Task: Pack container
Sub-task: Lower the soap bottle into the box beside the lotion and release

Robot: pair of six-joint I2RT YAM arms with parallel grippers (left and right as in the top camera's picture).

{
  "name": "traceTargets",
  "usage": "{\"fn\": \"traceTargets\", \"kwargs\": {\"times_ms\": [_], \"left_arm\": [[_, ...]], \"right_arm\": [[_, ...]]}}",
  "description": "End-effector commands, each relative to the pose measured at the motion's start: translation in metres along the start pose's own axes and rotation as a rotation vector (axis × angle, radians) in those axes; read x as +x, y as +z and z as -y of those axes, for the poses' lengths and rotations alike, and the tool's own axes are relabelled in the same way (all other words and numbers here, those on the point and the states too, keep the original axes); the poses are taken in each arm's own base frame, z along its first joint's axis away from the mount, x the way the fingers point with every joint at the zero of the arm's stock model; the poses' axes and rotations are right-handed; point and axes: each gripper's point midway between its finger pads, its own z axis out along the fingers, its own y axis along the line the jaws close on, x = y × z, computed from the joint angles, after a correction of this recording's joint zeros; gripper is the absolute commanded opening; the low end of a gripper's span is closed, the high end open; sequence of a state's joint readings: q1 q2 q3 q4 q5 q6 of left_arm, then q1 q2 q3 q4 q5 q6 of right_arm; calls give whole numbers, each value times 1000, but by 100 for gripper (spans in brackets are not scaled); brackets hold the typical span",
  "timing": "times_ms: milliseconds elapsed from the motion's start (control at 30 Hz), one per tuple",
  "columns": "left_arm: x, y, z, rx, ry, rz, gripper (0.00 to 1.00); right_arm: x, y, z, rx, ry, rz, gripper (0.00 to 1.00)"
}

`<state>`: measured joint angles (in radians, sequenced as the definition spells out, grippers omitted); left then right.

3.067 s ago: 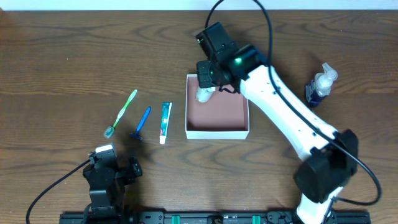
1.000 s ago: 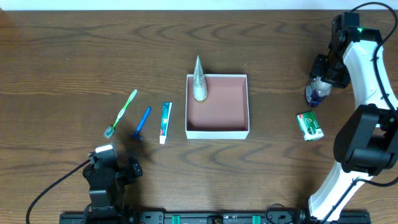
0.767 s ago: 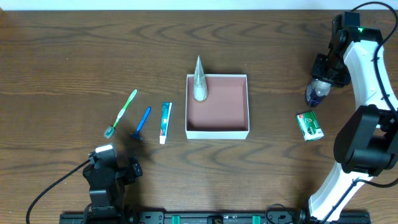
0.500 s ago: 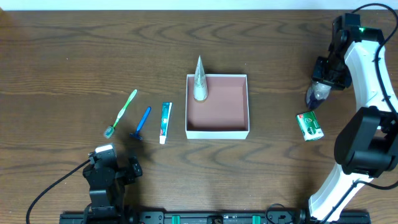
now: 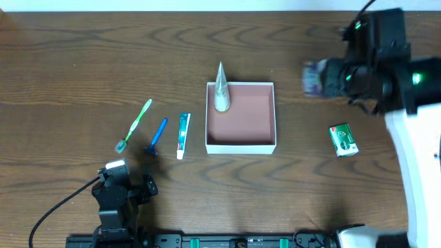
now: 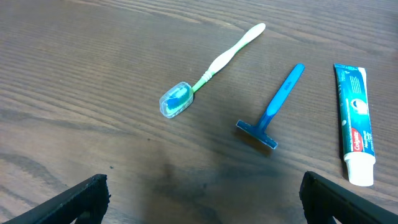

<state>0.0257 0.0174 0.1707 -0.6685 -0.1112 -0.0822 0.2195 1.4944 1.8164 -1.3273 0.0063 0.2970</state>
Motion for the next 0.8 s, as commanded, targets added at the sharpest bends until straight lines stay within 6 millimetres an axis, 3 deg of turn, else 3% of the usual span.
{"fn": "traceTargets", "kwargs": {"times_ms": [0, 167, 400, 600, 700, 767], "left_arm": [[2, 2, -2, -9, -12, 0, 98], [2, 2, -2, -9, -12, 0, 98], [2, 2, -2, -9, -12, 0, 98], [2, 2, -2, -9, -12, 0, 98], [2, 2, -2, -9, -12, 0, 98], [2, 2, -2, -9, -12, 0, 98]], "right_arm": [[8, -3, -42, -80, -24, -3, 1], [22, 30, -85, -78, -72, -64, 2], [45, 122, -115, -11, -108, -220, 4], [59, 189, -126, 16, -87, -288, 4], [62, 208, -130, 16, -66, -295, 17], [61, 212, -135, -7, -64, -292, 43]]}}
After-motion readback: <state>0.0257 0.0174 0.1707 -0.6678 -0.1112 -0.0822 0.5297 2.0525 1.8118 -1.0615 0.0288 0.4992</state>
